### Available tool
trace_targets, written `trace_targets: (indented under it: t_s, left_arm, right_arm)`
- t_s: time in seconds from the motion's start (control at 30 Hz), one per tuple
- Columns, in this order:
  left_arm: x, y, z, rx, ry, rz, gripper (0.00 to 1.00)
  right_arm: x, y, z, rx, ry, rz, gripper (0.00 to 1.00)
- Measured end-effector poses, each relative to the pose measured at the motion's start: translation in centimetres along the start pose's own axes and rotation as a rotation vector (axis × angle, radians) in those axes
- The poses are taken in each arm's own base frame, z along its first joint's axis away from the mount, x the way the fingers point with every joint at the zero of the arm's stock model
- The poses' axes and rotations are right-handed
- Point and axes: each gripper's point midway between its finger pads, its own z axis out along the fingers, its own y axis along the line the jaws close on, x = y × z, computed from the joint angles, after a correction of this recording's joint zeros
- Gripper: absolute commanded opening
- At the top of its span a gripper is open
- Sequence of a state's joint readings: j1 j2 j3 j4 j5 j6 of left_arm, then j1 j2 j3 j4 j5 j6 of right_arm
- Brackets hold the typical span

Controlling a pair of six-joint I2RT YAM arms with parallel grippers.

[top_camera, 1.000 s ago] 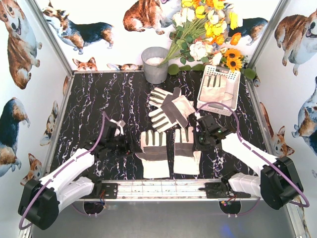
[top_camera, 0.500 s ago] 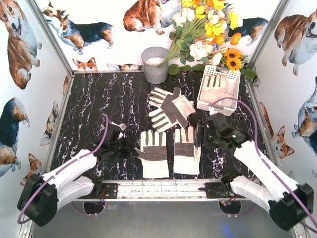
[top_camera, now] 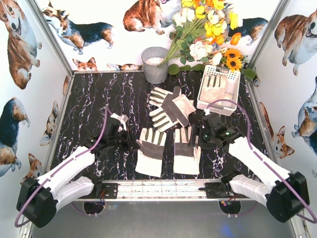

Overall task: Put the gloves into the storage basket
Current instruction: Pick up the glove from the center of the board.

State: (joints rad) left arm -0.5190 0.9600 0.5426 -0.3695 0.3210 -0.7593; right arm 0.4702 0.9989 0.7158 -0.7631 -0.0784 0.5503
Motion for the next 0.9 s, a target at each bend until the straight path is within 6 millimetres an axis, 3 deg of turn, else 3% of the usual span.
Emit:
trace_targets:
  t_s: [0.27,0.57,0.8,0.9]
  left_arm:
    - [-0.4,-0.7,-0.7,0.005,0.009,0.056,0.00]
    - [0.1,-0.3,-1.1,-0.016,0.022,0.056,0.00]
    - [-0.4,-0.8,-1.9,-0.018,0.008,0.069,0.00]
    - [-0.5,-0.8,-2.1,-0.025,0.005,0.077,0.00]
  right_arm:
    - [0.6,-1.4,3.5,0.062,0.033,0.009,0.80]
    - [1.1,-2.4,5.9,0.083,0.079,0.043,0.76]
    - [2.0,-3.3,6.1,0.087,0.096,0.082,0.66]
    - [2.1,-3.5,6.2,0.084,0.090,0.099,0.55]
